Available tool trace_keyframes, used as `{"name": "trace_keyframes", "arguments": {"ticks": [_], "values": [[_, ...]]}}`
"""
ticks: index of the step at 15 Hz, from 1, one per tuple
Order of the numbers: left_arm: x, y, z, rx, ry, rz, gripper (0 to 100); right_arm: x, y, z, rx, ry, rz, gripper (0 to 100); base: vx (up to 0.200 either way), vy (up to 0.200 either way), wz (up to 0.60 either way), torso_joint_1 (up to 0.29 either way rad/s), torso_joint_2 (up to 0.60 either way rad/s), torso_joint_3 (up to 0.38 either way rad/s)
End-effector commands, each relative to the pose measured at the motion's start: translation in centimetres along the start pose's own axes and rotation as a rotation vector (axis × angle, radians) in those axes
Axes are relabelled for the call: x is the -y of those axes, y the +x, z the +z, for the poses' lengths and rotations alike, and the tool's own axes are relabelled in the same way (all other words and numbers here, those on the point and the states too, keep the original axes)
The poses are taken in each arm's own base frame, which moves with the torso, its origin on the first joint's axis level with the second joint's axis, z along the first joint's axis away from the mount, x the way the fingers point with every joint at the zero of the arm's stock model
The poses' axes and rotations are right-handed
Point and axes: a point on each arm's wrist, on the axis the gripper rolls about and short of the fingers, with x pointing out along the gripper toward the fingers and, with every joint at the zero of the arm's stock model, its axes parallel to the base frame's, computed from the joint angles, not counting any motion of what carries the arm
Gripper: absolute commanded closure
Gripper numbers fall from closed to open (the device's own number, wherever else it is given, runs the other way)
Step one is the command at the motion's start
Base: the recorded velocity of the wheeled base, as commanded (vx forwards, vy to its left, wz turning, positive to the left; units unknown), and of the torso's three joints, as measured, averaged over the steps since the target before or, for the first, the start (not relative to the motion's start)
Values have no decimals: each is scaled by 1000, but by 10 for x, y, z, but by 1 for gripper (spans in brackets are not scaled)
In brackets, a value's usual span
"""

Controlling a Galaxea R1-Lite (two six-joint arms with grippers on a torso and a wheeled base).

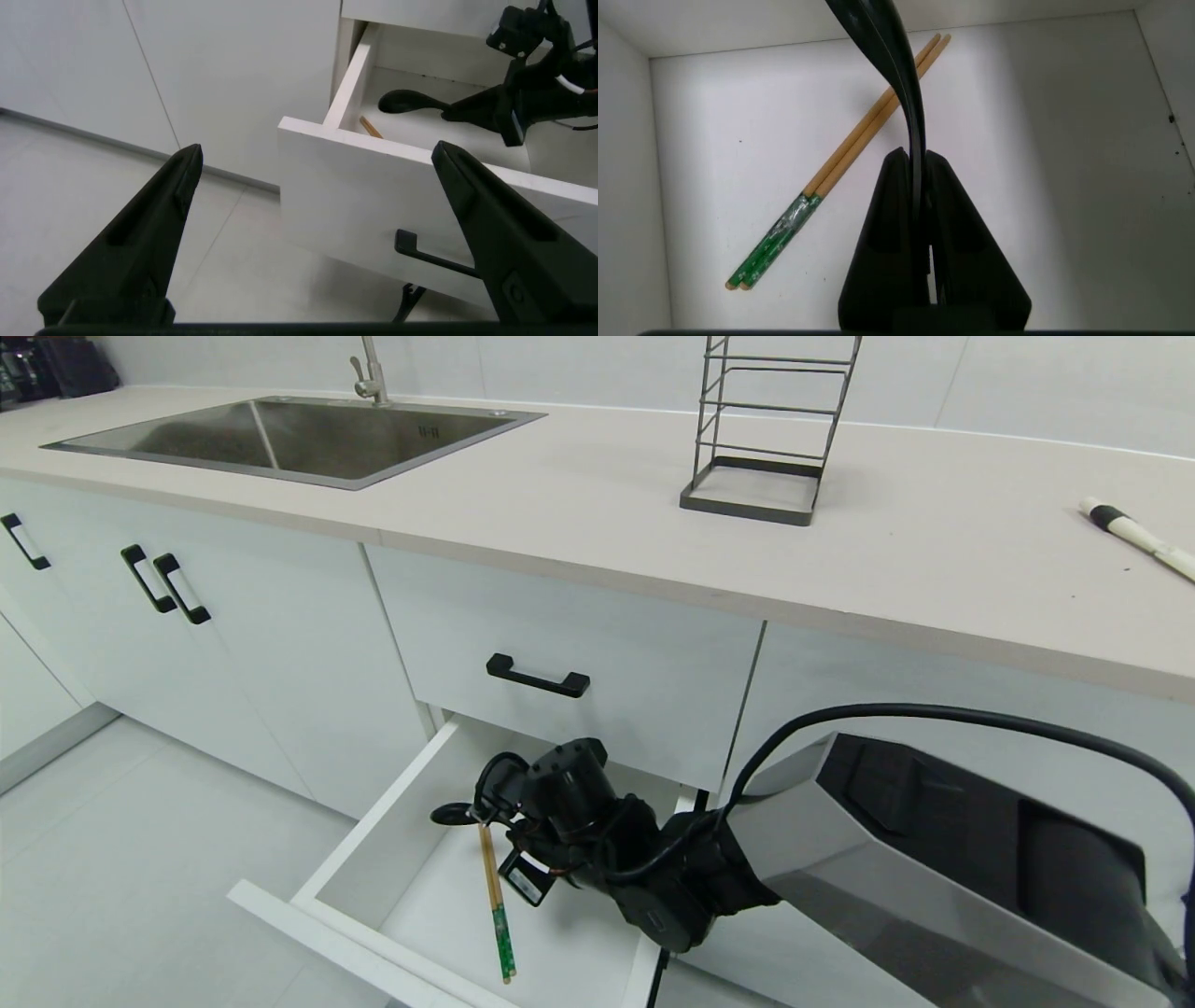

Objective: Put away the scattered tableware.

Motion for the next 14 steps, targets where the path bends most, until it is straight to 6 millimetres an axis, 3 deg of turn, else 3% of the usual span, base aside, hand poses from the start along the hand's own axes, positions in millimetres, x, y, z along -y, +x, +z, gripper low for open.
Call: {"name": "trace_keyframes", "arguments": {"ticks": [1,14], "values": [[0,0,0,-3,0,0,0,0,7,-8,-18,1,0,100,0,0,0,0,0,0],[0,0,0,-3,0,0,0,3,36,-17,-61,7,-14,100,0,0,0,0,0,0]]}}
